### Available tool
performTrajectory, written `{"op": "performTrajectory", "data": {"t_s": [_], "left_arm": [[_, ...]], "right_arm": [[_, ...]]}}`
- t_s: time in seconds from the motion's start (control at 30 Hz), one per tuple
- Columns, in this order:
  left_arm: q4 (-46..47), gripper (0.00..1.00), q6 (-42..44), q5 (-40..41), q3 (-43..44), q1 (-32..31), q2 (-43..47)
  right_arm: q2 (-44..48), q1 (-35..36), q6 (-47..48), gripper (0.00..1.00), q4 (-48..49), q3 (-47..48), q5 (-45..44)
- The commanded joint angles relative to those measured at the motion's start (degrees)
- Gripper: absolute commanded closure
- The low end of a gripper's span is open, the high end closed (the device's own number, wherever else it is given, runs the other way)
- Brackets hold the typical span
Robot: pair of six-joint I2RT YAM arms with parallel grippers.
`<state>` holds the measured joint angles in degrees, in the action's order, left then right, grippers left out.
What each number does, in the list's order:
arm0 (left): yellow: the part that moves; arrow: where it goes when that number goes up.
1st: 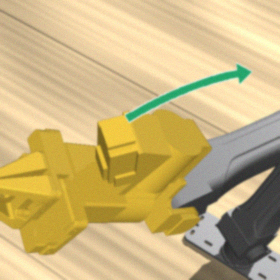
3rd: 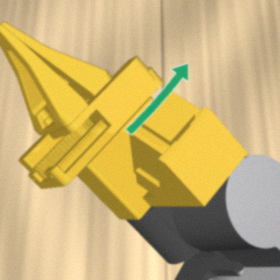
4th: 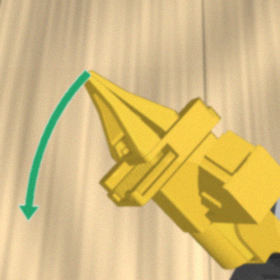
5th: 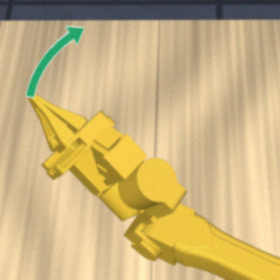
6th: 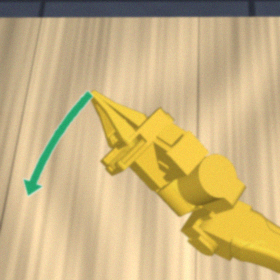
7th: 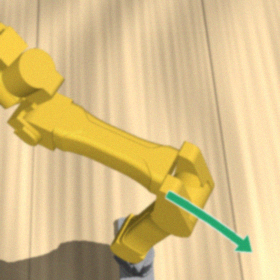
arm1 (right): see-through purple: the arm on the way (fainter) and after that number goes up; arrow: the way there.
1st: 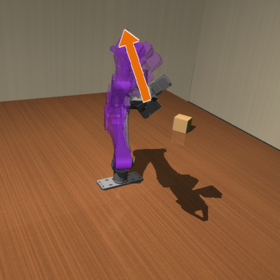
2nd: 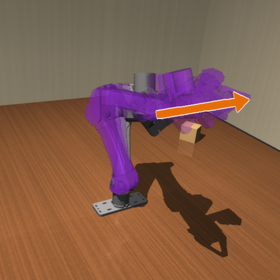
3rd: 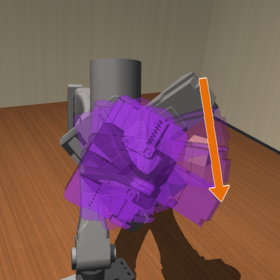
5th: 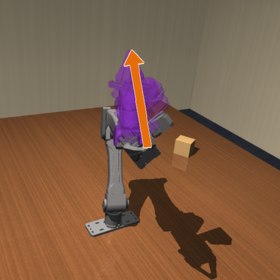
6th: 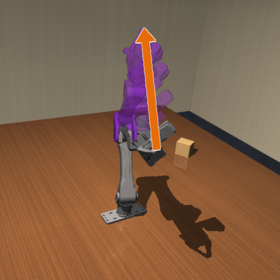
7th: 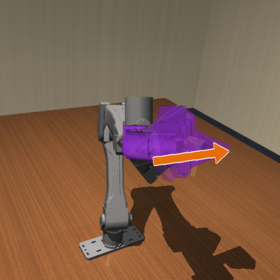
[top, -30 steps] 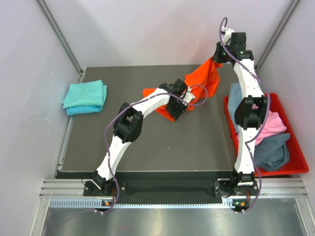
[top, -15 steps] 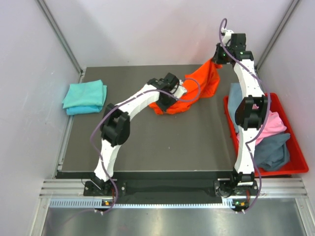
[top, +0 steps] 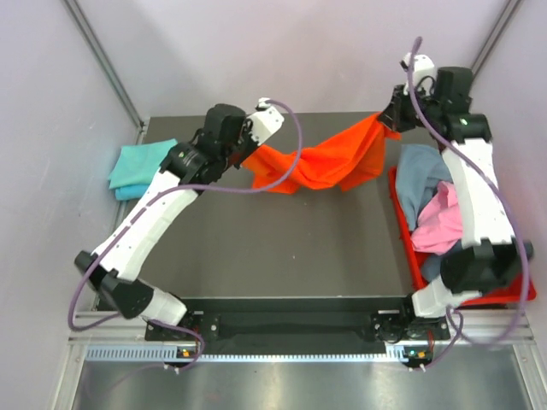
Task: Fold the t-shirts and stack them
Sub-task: Flatten the tshirt out
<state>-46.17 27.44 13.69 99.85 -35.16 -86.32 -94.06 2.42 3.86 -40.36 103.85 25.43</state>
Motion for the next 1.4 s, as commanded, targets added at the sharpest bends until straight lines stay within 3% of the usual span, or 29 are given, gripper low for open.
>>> {"op": "performTrajectory", "data": {"t_s": [0.0, 0.13, 0.2, 0.53, 0.6, 0.67, 0.77, 0.9, 1.07, 1.2, 1.37], "left_arm": [[8.18, 1.0, 6.46, 5.63, -5.09, -0.09, 6.4], [27.81, 1.0, 13.68, 9.76, -12.56, -0.09, 13.19], [32.88, 1.0, 17.01, 10.91, -15.65, -0.09, 14.69], [34.48, 1.0, 14.84, 10.65, -17.23, 0.53, 12.06], [35.36, 1.0, 13.18, 10.48, -19.51, 1.23, 10.13], [35.19, 1.0, 9.76, 9.69, -21.01, 2.72, 7.24], [33.43, 1.0, 7.37, 7.4, -20.93, 4.48, 3.2], [33.08, 1.0, 6.75, 8.63, -20.93, 5.62, -1.99], [30.19, 1.0, 1.58, 9.86, -17.33, 7.38, -9.72], [28.68, 1.0, -0.28, 9.16, -14.43, 8.26, -12.72], [27.81, 1.0, -0.81, 9.33, -11.7, 8.7, -15.1]], "right_arm": [[12.83, 0.75, 2.3, 1.0, 4.4, -4.52, 3.67], [18.21, 1.45, 0.19, 1.0, 6.0, -4.2, 1.82], [17.6, 1.54, -1.21, 1.0, 5.03, -3.05, 1.81], [5.94, 2.07, -0.34, 0.99, 4.76, -6.03, 4.28], [2.58, 2.24, -1.39, 0.66, 5.9, -6.56, 2.7], [-2.43, 2.42, -1.4, 0.42, 6.34, -5.25, -0.62], [-3.68, 2.77, 5.42, 0.34, 6.08, -3.83, -4.06], [4.29, 3.38, 19.05, 0.36, 3.64, -10.67, 0.66], [9.42, 10.58, 33.64, 0.44, -6.3, -19.91, 5.15], [9.43, 20.14, 38.5, 0.45, -10.96, -23.34, 5.68], [4.25, 24.91, 38.41, 0.5, -11.5, -25.01, 7.88]]}}
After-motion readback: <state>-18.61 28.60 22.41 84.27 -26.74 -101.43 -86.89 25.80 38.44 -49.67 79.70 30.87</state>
